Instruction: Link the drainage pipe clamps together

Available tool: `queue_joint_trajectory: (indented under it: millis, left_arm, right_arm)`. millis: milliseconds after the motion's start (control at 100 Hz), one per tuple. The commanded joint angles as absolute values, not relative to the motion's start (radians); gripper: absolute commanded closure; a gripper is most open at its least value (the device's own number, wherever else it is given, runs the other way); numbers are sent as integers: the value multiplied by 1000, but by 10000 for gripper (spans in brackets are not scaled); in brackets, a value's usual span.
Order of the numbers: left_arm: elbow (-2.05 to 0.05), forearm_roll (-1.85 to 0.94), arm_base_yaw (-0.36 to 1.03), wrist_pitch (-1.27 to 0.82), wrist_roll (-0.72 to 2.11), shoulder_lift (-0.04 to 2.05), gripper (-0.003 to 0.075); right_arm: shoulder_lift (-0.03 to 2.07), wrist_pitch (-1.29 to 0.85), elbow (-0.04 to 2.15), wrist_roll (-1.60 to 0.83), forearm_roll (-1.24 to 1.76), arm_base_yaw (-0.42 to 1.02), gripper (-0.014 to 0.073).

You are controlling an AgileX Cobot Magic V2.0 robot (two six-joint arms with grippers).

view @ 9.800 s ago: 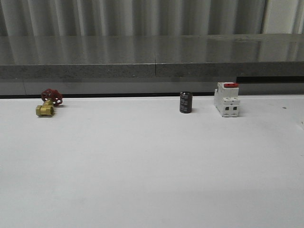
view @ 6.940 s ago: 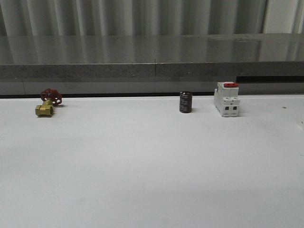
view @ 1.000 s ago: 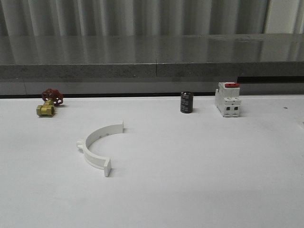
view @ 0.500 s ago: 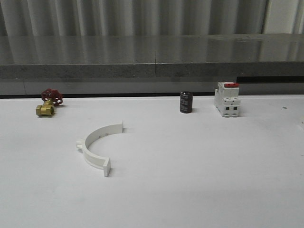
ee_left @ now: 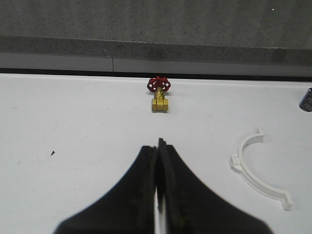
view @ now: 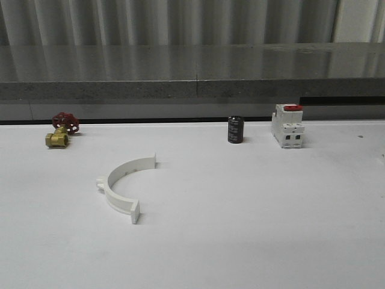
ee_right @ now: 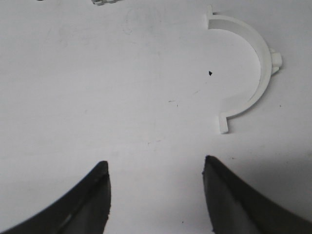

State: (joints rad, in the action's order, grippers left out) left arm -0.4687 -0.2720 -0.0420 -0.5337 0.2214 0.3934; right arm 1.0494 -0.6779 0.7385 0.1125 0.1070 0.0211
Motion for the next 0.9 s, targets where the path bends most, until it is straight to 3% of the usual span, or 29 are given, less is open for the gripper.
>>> queue_joint_trajectory:
  millis: [0,380,890]
  left_arm:
    - [-495,-284,-42,-452,225,398,741]
    - [-495,-284,-42,-452,225,398,741]
    - [-495,-284,-42,-452,225,398,741]
  right_arm:
    - [1113,-627,824,92,104,2,146]
    - [1476,-735,1114,-133,105,-187,146]
    - [1758,-665,1184,-212,107,-272,146]
